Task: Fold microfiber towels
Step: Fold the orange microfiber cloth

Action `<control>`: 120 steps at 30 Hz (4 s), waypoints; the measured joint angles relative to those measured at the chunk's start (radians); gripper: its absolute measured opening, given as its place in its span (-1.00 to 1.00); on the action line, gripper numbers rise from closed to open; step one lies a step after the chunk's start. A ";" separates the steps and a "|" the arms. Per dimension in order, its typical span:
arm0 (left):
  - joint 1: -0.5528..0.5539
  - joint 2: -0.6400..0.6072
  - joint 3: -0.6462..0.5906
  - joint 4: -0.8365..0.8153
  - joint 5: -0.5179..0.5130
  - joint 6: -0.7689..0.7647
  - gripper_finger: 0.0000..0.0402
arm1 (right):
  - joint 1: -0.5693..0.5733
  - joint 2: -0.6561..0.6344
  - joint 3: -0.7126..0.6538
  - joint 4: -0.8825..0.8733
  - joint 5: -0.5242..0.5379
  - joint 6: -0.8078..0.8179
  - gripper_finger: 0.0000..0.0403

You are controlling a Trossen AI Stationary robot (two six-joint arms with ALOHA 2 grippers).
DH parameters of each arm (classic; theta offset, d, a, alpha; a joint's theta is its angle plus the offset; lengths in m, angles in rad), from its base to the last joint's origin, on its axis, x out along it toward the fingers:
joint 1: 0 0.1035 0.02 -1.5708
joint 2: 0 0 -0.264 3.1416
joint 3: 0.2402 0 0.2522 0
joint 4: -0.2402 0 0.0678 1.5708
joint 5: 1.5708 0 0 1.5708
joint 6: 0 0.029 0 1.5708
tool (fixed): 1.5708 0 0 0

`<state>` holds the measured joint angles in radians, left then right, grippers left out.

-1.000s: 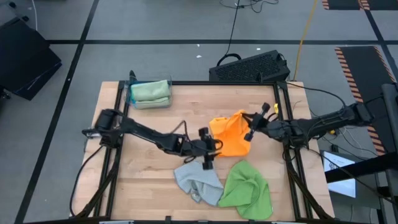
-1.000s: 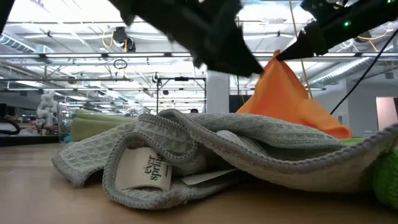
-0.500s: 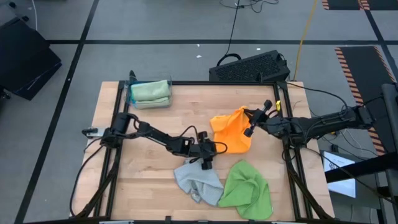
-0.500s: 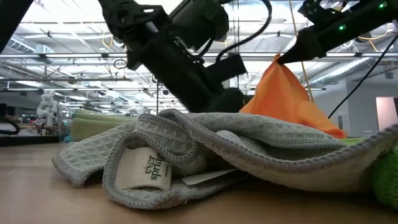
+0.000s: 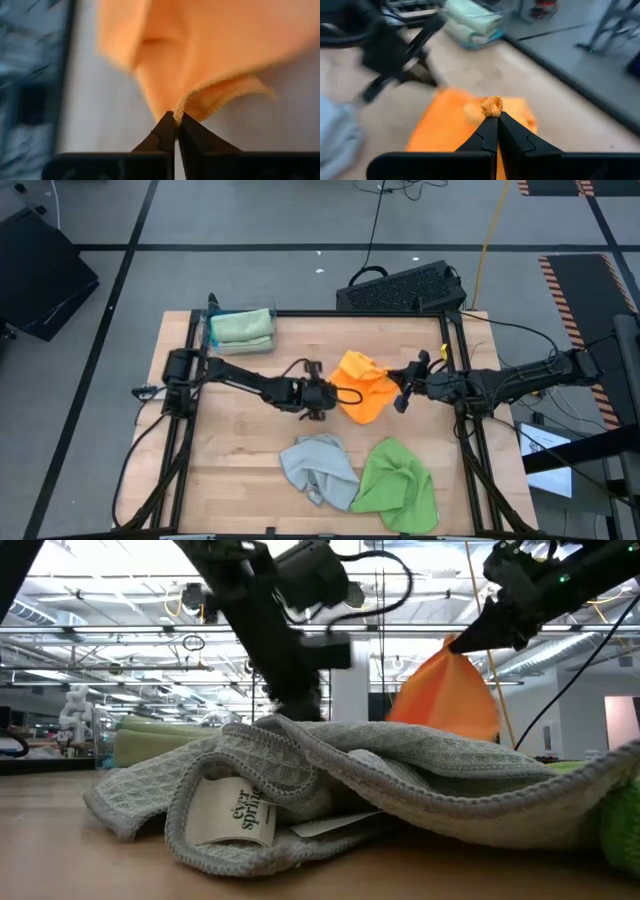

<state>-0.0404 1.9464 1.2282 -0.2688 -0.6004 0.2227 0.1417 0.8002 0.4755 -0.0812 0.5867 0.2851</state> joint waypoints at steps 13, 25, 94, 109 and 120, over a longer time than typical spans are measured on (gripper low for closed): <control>0.025 -0.133 -0.002 -0.144 0.175 -0.281 -0.14 | 0.055 0.175 -0.202 0.553 -0.041 0.086 -1.00; -0.134 -0.093 0.001 0.194 0.218 -0.291 0.19 | 0.035 0.281 -0.234 0.611 0.017 0.063 -1.00; -0.093 0.167 0.000 0.564 0.365 -0.545 -0.06 | -0.147 0.281 -0.233 0.631 0.147 -0.331 -1.00; -0.062 0.238 0.000 0.660 0.495 -0.366 -0.71 | -0.146 0.281 -0.233 0.638 0.144 -0.350 -1.00; -0.110 -0.049 0.000 0.337 0.366 -0.178 -0.97 | -0.003 0.236 -0.234 0.595 0.135 -0.113 -0.97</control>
<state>-0.1507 1.8978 1.2285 0.0683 -0.2347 0.0446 0.1389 1.0364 0.2417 0.5140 0.7215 0.1719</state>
